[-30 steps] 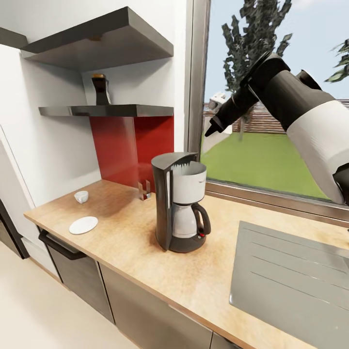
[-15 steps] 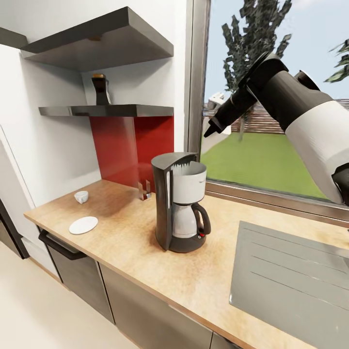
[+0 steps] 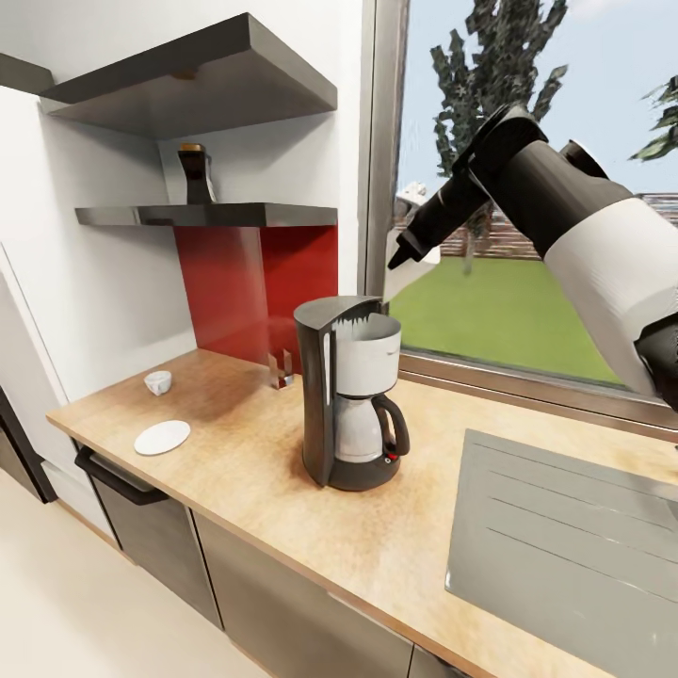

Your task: Set up a coffee station on the kitchen countertop: keep the coffee maker on the countertop, move the bottle of coffee from the kitchen shelf to the counter next to the coffee maker, place a paper coffee filter on top of the coffee maker, put the saucer next to the coffee maker with the coffee cup on the saucer, and place the electric kettle next to the coffee maker.

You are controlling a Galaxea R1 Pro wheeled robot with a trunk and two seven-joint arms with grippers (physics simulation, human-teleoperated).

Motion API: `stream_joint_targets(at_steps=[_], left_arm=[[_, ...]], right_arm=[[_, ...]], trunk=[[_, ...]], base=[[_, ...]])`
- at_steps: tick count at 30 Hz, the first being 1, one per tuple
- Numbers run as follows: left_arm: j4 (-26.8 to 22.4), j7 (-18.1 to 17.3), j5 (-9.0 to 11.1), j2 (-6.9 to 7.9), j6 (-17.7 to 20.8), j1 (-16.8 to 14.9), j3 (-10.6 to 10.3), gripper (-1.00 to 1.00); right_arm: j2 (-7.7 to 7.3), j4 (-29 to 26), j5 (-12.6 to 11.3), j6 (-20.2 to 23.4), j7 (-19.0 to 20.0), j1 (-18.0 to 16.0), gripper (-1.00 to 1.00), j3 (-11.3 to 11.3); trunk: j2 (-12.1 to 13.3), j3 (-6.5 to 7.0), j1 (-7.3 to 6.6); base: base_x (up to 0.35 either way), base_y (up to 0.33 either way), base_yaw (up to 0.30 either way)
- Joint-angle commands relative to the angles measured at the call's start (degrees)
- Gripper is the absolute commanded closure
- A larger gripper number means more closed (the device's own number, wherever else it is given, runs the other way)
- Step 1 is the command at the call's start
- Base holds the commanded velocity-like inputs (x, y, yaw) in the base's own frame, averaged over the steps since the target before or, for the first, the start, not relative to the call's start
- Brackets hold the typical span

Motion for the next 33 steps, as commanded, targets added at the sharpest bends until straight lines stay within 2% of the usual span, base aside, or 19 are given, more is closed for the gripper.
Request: stream_joint_targets(at_steps=[1,19,21,33], left_arm=[[-0.1,-0.1,0.0,-0.06,-0.1,0.0,0.2,-1.00],[-0.1,-0.1,0.0,-0.06,-0.1,0.0,0.2,-1.00],[-0.1,-0.1,0.0,-0.06,-0.1,0.0,0.2,-1.00],[-0.1,-0.1,0.0,-0.06,-0.1,0.0,0.2,-1.00]], right_arm=[[0.01,-0.1,0.4,0.5,0.5,0.0,1.00,0.1],[0.20,0.3,0.3,0.5,0.3,1.1,1.00,0.2],[0.66,0.4,0.3,0.4,0.2,2.1,1.00,0.2],[1.12,0.4,0.3,0.2,0.2,4.3,1.00,0.2]], trunk=[[0.0,-0.07,0.01],[0.0,-0.07,0.01],[0.0,-0.07,0.01],[0.0,-0.07,0.01]], base=[[0.000,0.000,0.000],[0.000,0.000,0.000],[0.000,0.000,0.000],[0.000,0.000,0.000]])
